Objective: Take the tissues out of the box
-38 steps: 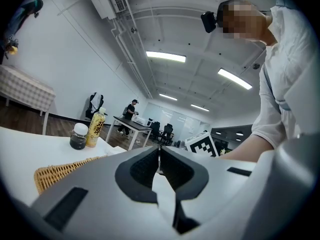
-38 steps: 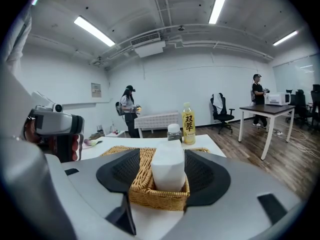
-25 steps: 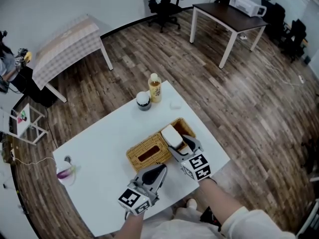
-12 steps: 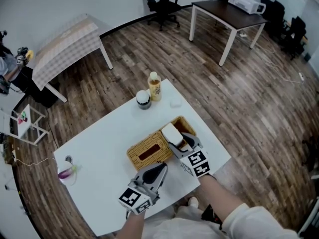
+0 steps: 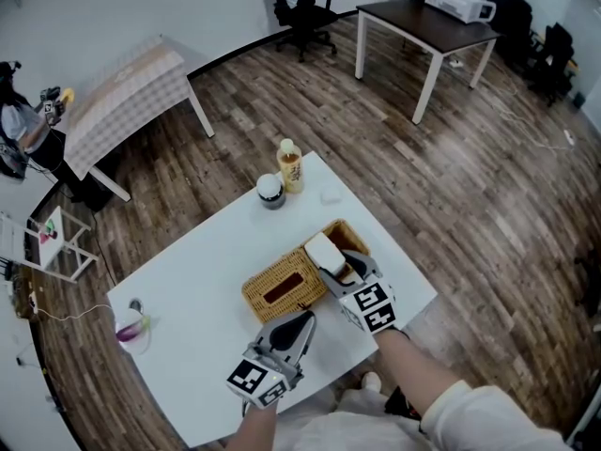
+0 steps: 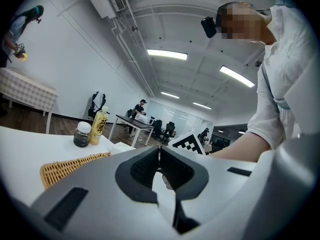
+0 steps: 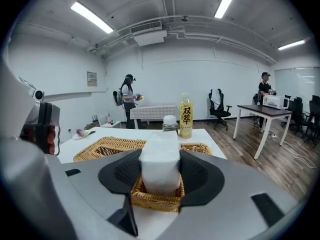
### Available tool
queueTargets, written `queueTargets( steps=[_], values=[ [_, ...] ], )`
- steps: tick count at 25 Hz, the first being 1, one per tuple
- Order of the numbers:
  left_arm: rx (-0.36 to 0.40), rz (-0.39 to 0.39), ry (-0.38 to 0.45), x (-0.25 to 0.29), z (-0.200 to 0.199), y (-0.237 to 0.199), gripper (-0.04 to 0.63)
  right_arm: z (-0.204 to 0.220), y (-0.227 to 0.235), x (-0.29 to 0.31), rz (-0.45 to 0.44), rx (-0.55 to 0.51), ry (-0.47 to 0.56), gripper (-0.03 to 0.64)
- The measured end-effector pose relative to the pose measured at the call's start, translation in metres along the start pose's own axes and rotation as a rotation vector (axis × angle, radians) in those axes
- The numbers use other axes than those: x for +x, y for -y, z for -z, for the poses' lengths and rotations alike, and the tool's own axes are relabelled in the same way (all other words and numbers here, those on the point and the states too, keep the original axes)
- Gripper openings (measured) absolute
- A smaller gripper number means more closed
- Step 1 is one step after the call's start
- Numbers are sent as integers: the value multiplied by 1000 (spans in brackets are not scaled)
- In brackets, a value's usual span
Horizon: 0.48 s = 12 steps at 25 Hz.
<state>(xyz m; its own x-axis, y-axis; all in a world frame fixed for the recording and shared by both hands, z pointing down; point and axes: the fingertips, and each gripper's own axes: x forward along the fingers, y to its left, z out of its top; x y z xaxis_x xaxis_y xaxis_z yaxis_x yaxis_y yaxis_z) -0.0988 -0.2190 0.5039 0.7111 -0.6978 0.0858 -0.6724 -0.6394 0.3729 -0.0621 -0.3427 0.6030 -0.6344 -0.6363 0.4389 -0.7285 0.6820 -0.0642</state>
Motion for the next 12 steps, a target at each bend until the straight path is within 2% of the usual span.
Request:
queueTargets(
  steps=[8, 12],
  values=[
    [8, -1, 13, 0, -5, 7, 6, -15, -3, -12, -1, -4, 31, 248],
    [10, 2, 18, 1, -4, 12, 6, -33, -3, -21, -1, -24, 83, 247]
  ],
)
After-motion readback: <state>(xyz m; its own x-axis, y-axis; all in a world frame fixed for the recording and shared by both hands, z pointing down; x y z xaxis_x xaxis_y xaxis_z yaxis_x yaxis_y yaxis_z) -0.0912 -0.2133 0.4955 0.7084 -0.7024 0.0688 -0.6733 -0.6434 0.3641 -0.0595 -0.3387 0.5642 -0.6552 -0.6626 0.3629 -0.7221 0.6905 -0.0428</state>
